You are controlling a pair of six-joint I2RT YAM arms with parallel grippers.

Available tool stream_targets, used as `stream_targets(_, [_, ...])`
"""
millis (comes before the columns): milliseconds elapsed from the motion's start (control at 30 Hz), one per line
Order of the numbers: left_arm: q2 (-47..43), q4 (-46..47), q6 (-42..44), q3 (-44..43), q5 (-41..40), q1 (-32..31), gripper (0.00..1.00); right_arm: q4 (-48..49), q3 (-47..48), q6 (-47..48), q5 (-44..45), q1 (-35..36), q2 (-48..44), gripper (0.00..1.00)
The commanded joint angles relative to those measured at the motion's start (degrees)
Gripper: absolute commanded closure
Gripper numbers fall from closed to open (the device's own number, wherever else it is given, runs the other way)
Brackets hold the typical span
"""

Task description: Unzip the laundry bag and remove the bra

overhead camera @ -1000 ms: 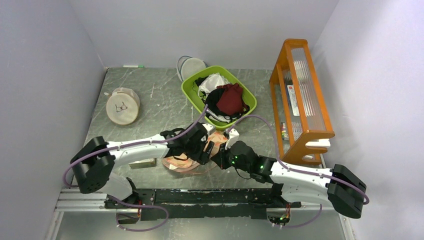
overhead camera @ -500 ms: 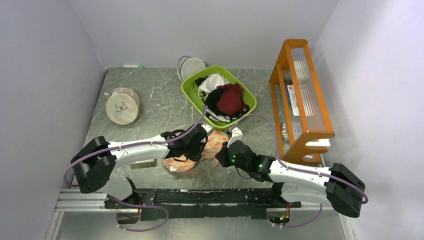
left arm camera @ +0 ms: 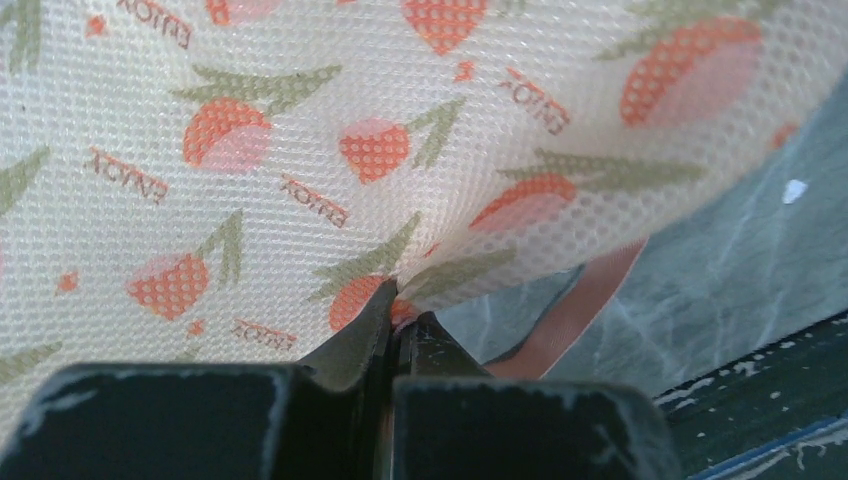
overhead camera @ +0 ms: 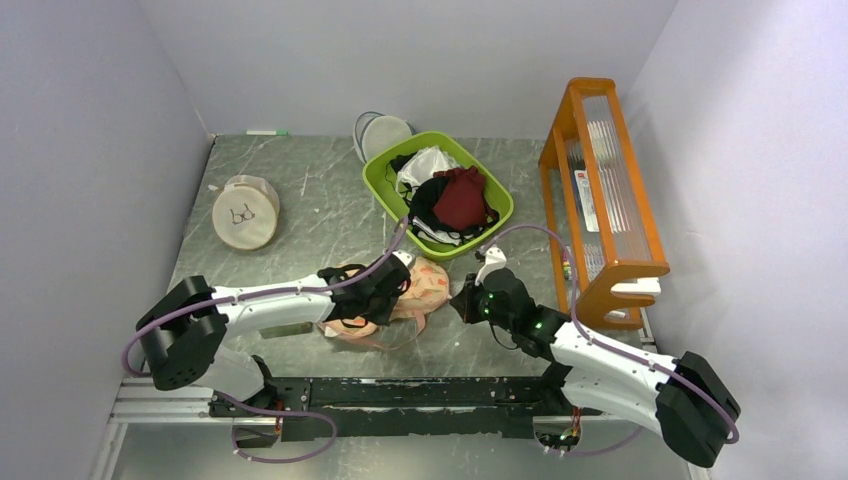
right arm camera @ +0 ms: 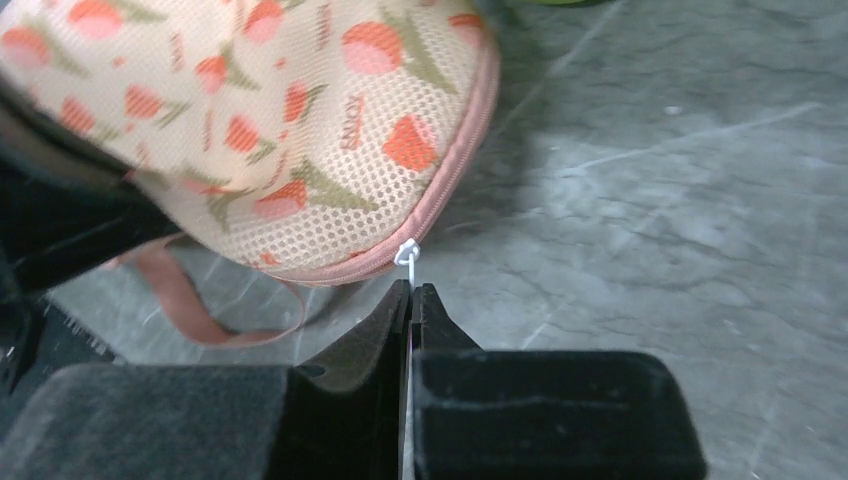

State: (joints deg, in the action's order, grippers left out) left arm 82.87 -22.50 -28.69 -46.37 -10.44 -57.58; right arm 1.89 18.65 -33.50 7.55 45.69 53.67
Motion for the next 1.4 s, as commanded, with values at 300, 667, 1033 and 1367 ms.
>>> stream_targets(300, [-11.5,-10.3,1.0,-3.6,0.6,-1.4,0.31,12.7,-4.1,1.3,-19.7,2.6,-2.4,1.00])
stream_targets(667, [-17.8,-10.9,-2.1,-7.5,-5.8,-7.2,0.27,13.3,-3.5,1.2,-19.8,2.9,-3.2,1.00])
stream_targets(1033, [-23.9,-21.2,-10.6,-10.7,-20.9,-9.5,0.25,8.6,-3.1,0.8,-14.6,2.9,-5.4,1.00])
stream_targets(1367, [-15.1,-2.0,5.8,-10.6,1.0,-9.5,0.25,8.1,-0.4,1.4,-17.3,2.9,-3.9,1.00])
